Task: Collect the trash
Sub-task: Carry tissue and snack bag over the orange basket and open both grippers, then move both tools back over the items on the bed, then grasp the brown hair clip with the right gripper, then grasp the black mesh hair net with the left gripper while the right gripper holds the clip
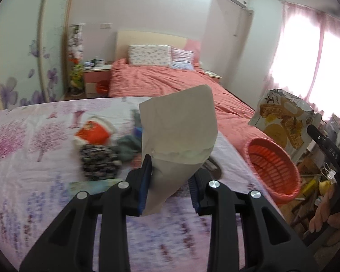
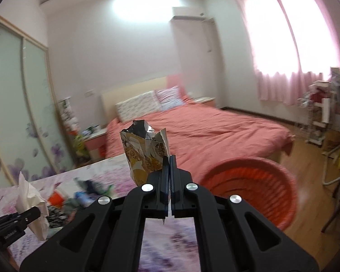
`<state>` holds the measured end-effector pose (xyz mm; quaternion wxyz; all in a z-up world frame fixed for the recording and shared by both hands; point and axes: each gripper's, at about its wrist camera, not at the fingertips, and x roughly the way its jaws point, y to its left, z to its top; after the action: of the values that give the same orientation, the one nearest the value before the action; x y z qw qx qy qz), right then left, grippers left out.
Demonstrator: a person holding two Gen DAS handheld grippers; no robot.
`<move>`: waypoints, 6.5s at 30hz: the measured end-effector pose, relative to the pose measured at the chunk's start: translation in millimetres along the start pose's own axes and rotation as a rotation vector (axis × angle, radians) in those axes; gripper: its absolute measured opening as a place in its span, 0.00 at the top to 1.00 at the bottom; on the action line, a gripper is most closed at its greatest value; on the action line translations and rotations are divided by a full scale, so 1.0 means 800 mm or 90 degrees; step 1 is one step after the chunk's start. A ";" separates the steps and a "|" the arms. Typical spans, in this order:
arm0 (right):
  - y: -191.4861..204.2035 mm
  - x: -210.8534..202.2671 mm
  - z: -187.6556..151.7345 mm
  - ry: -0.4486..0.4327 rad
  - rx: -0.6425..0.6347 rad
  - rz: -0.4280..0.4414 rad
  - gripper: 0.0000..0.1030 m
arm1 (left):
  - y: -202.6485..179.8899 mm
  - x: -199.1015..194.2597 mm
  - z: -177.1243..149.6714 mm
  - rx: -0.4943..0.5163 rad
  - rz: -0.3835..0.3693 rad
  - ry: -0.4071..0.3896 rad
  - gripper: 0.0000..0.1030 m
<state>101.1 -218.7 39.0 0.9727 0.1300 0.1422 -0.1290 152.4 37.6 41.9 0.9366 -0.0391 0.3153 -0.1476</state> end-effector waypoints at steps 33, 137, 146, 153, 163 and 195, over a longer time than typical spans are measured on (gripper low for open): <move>-0.185 0.069 -0.033 0.031 0.139 -0.145 0.93 | -0.301 0.247 -0.001 0.149 -0.215 0.137 0.48; 0.087 0.154 -0.109 0.370 -0.088 0.091 0.66 | 0.147 0.086 -0.058 0.045 0.091 0.149 0.39; 0.080 0.151 -0.108 0.365 -0.079 0.085 0.66 | 0.133 0.077 -0.035 0.045 0.109 0.115 0.33; 0.079 0.144 -0.109 0.356 -0.088 0.089 0.68 | 0.097 0.072 -0.038 0.050 0.066 0.108 0.32; 0.044 0.118 -0.104 0.337 -0.074 0.083 0.68 | 0.019 0.080 -0.036 0.080 0.050 0.101 0.32; 0.005 0.070 -0.066 0.287 -0.043 0.109 0.68 | -0.007 0.072 0.033 0.041 0.047 0.081 0.93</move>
<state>141.2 -211.3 -26.3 0.9276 0.1344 0.3486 -0.0091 210.4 14.2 30.4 0.9204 0.0119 0.3702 -0.1253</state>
